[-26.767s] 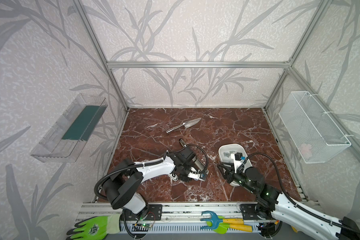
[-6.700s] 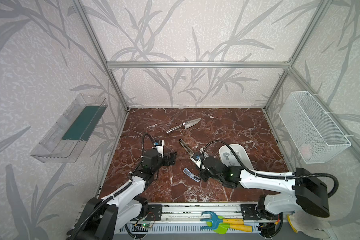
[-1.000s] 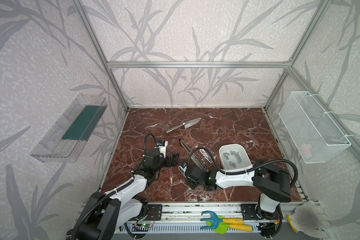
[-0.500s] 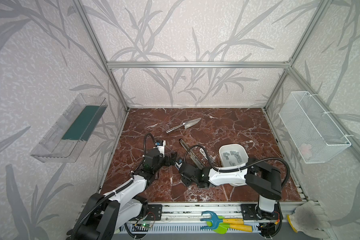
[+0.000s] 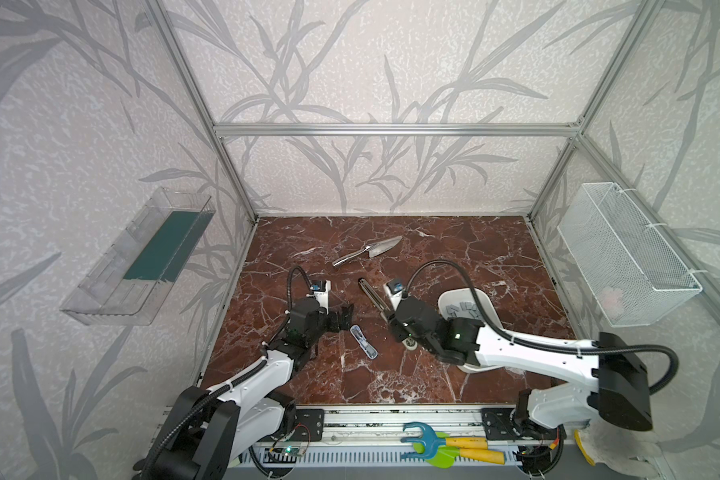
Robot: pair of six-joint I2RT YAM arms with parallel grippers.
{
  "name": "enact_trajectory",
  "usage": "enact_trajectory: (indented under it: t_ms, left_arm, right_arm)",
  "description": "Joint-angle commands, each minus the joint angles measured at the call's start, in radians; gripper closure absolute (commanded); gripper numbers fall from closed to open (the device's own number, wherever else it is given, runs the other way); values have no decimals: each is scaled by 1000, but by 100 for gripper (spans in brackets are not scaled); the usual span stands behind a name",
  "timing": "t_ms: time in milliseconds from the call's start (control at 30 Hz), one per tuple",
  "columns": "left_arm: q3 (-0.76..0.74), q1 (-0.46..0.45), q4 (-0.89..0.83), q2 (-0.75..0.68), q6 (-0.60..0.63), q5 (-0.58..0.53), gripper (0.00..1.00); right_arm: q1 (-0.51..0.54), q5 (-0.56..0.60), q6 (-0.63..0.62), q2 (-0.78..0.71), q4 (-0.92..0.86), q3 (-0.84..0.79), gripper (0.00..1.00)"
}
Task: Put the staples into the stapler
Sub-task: 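Move the right gripper back over the white tray of staples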
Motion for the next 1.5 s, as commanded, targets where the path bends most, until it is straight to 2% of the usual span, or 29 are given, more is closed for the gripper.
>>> enact_trajectory:
  t_ms: [0, 200, 300, 400, 500, 667, 900, 1267, 1367, 1467]
  left_arm:
    - [22, -3, 40, 15, -1, -38, 1]
    - [62, -3, 18, 71, 12, -34, 1]
    - [59, -3, 42, 71, 25, -86, 1]
    - [54, -1, 62, 71, 31, -108, 1]
    - [59, -1, 75, 84, 36, -114, 1]
    - [71, -1, 71, 99, 42, -116, 1]
    - [46, -2, 106, 78, 45, -100, 1]
    - [52, -2, 101, 85, 48, -86, 1]
    - [50, -1, 103, 84, 48, -89, 1]
    - [50, -2, 102, 85, 48, -86, 1]
  right_arm:
    - [-147, 97, 91, -80, -100, -101, 58]
    - [-449, -28, 201, -138, -159, -221, 61]
    - [-540, -102, 201, -96, -159, -209, 63]
    - [-596, -99, 204, -36, -162, -189, 63]
    - [-645, -146, 211, 36, -151, -183, 66]
    - [-653, -193, 246, 112, -205, -152, 70]
    - [-654, -179, 233, 131, -228, -131, 70]
    - [-691, -186, 239, 170, -220, -109, 60]
    - [-702, -207, 247, 175, -200, -117, 56]
    - [-710, -236, 249, 197, -185, -115, 55]
